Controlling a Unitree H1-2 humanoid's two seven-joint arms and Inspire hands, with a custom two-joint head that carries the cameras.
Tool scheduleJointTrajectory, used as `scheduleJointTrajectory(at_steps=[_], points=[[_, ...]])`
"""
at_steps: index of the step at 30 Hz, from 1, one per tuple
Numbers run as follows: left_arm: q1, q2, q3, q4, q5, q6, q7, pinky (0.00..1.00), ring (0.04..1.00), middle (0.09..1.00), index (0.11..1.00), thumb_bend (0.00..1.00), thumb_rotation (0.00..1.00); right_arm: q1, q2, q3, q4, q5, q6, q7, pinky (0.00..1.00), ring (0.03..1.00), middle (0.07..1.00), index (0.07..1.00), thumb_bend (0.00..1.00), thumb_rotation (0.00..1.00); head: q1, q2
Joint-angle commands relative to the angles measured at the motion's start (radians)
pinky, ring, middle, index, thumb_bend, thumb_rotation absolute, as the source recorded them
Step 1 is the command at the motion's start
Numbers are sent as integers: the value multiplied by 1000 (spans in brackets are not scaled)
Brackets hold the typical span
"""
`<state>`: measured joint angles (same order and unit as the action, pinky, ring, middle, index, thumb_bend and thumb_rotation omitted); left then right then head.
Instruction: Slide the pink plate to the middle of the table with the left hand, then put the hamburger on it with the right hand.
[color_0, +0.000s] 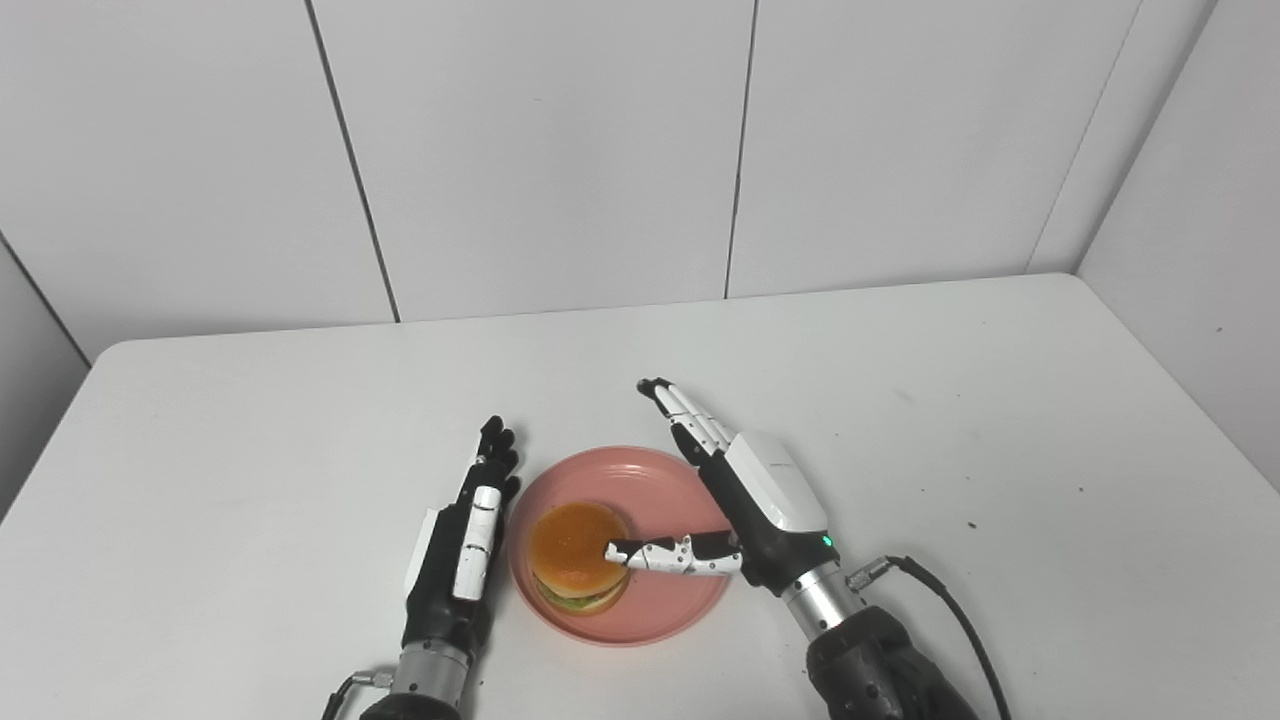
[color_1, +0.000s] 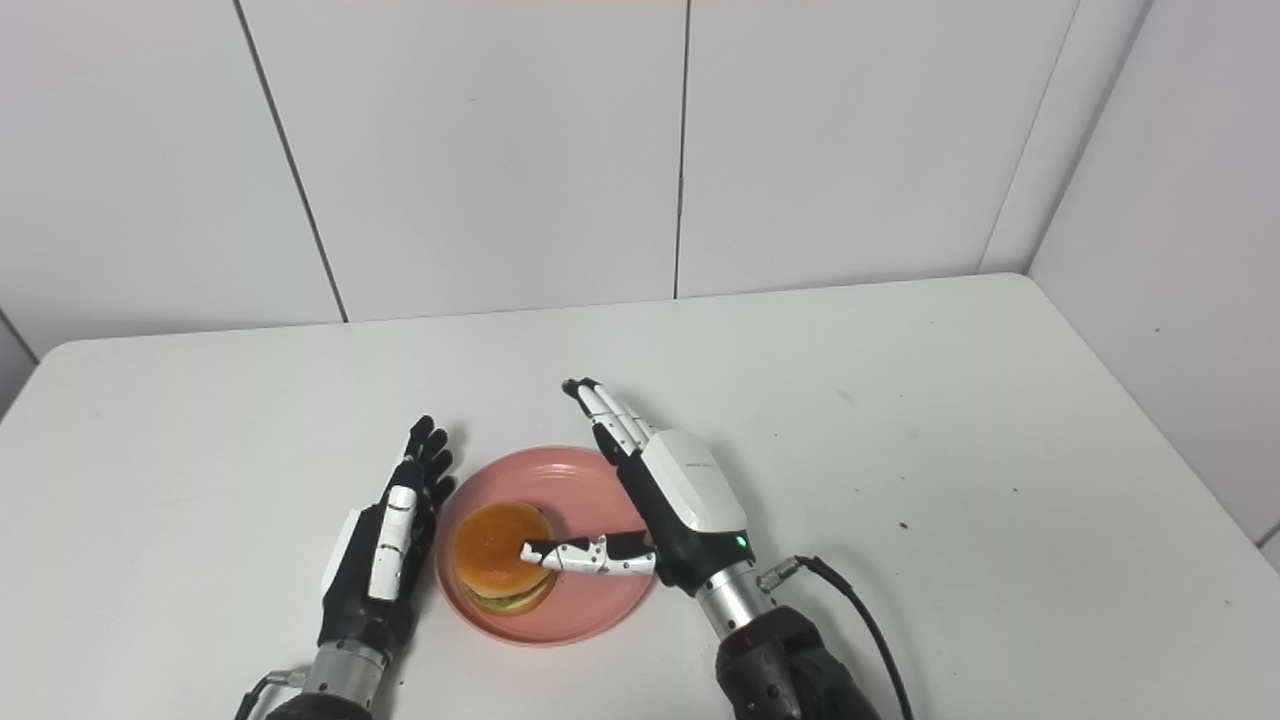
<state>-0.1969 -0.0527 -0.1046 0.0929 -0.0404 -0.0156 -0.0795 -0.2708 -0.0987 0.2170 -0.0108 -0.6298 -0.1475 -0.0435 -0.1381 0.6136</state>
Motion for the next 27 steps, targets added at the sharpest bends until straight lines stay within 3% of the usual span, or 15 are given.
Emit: scheduleJointTrajectory(at_steps=[1,8,12,17,21,27], points=[[30,-10,-11,29,-4,22,-13,998,1000,1000,1000,655,1000,-14,13,-16,-13,48,-76,-52,854,967,991,990,636,781,1,-1],[33,-16,-7,25,-6,18,-7,1000,1000,1000,996,642,1000,-7,39,-35,37,148,-137,-97,955,998,1000,988,587,984,6,-6],[34,-16,-6,20,-14,25,-13,1000,1000,1000,998,637,1000,-3,74,-52,85,231,-131,-95,983,999,1000,996,553,1000,13,-4],[35,-25,-1,22,-23,5,-6,1000,1000,1000,996,603,1000,15,95,-58,91,331,-53,-29,994,1000,1000,1000,589,1000,19,-1],[34,-28,1,28,-11,-6,5,1000,1000,1000,990,611,1000,26,115,-78,100,441,-43,8,934,1000,1000,1000,571,1000,25,-3],[26,-26,1,41,-5,-16,9,1000,1000,1000,995,637,1000,39,127,-102,109,509,-56,21,959,1000,1000,1000,567,1000,32,-10]])
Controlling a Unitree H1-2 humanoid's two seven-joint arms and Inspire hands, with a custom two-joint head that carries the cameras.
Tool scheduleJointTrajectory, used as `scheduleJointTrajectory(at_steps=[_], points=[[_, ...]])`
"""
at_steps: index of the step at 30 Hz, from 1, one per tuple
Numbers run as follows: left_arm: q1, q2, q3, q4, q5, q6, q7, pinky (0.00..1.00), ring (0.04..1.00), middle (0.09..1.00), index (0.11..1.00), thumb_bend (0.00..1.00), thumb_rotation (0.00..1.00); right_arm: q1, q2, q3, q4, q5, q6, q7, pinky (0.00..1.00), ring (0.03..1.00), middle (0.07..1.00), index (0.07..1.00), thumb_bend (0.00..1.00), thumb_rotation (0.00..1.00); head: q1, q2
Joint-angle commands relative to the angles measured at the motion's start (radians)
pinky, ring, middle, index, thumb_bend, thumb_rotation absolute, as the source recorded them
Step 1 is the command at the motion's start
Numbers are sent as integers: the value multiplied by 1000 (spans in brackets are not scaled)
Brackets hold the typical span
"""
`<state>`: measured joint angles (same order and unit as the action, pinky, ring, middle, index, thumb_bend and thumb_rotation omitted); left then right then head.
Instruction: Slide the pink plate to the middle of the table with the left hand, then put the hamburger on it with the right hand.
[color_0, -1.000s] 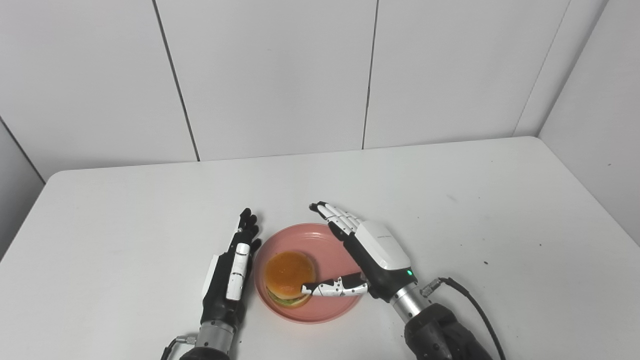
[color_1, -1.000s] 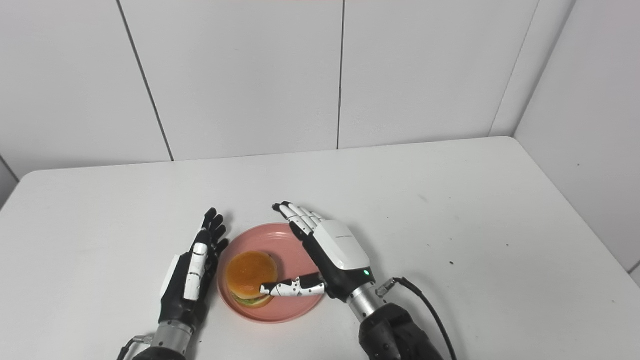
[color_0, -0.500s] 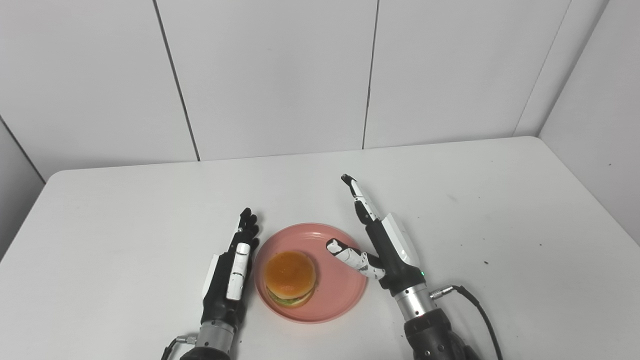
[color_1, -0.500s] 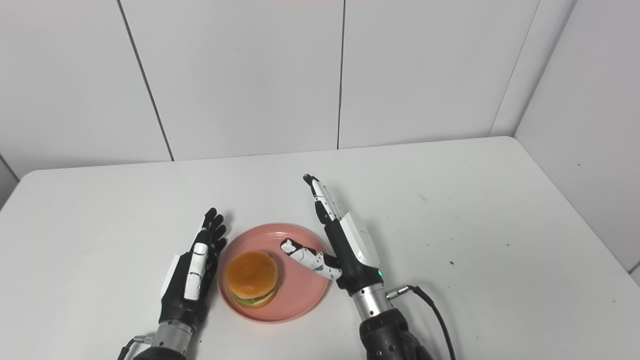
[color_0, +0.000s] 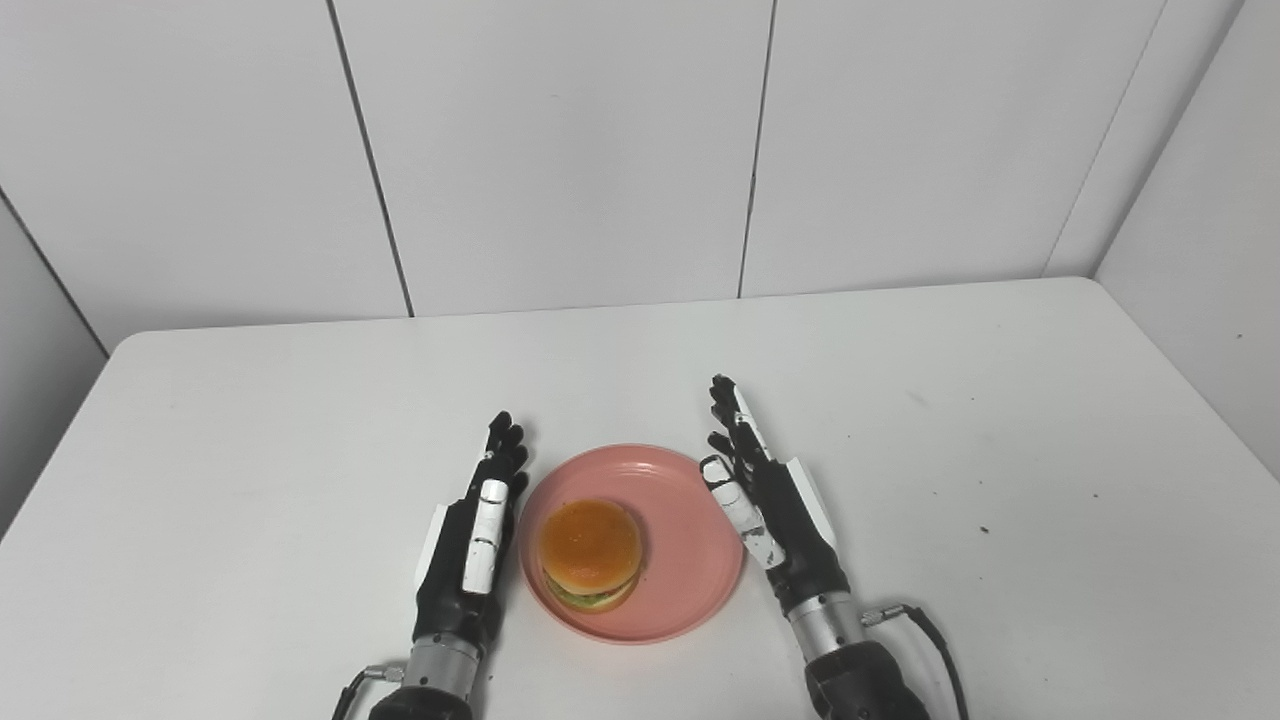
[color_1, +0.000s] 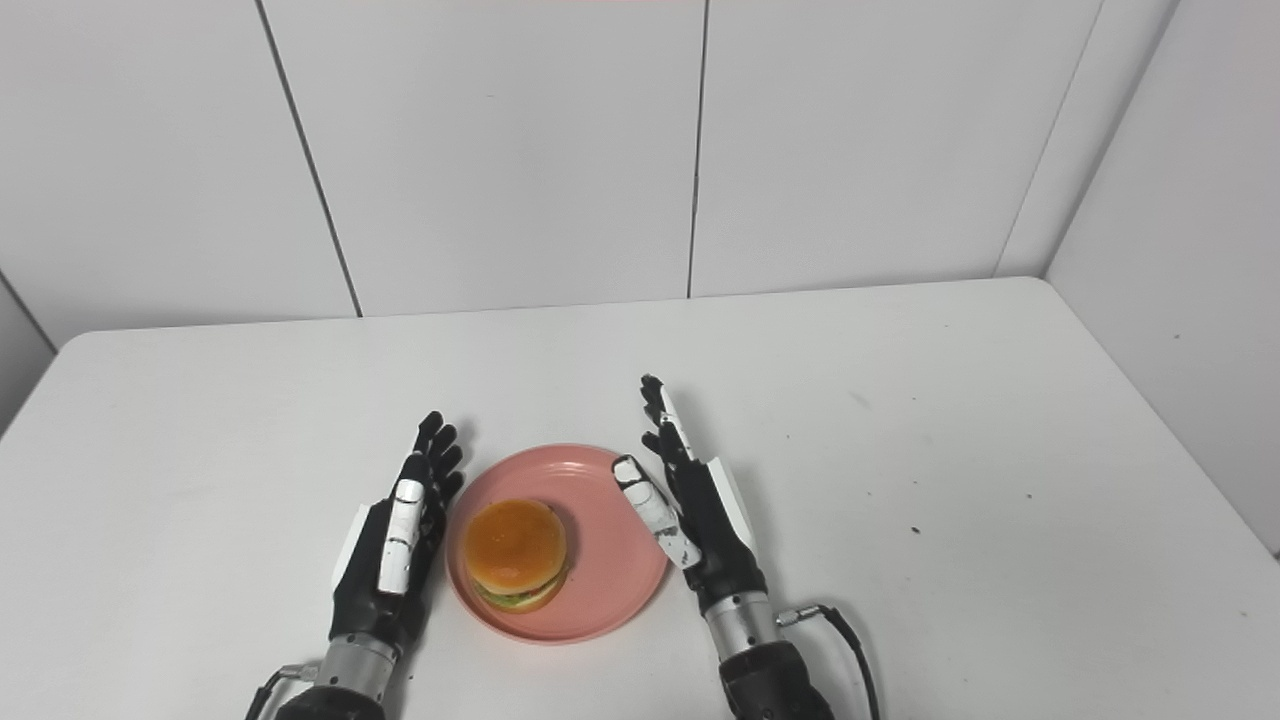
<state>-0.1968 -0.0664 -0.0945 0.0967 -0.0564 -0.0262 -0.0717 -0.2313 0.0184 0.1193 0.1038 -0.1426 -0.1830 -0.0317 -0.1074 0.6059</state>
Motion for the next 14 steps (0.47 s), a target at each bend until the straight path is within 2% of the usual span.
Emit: scheduleJointTrajectory(at_steps=[1,6,14], points=[[26,-13,-10,37,14,-5,3,1000,1000,1000,995,638,1000,0,10,-9,0,39,-30,13,960,1000,1000,1000,567,1000,2,-3],[25,-21,-6,48,27,-33,18,1000,1000,1000,1000,643,1000,-1,16,-35,19,116,-62,30,982,1000,1000,1000,558,998,8,-8],[26,-30,1,49,18,-46,24,1000,1000,1000,1000,653,1000,0,17,-52,-7,115,-45,18,1000,1000,1000,1000,516,1000,37,-5]])
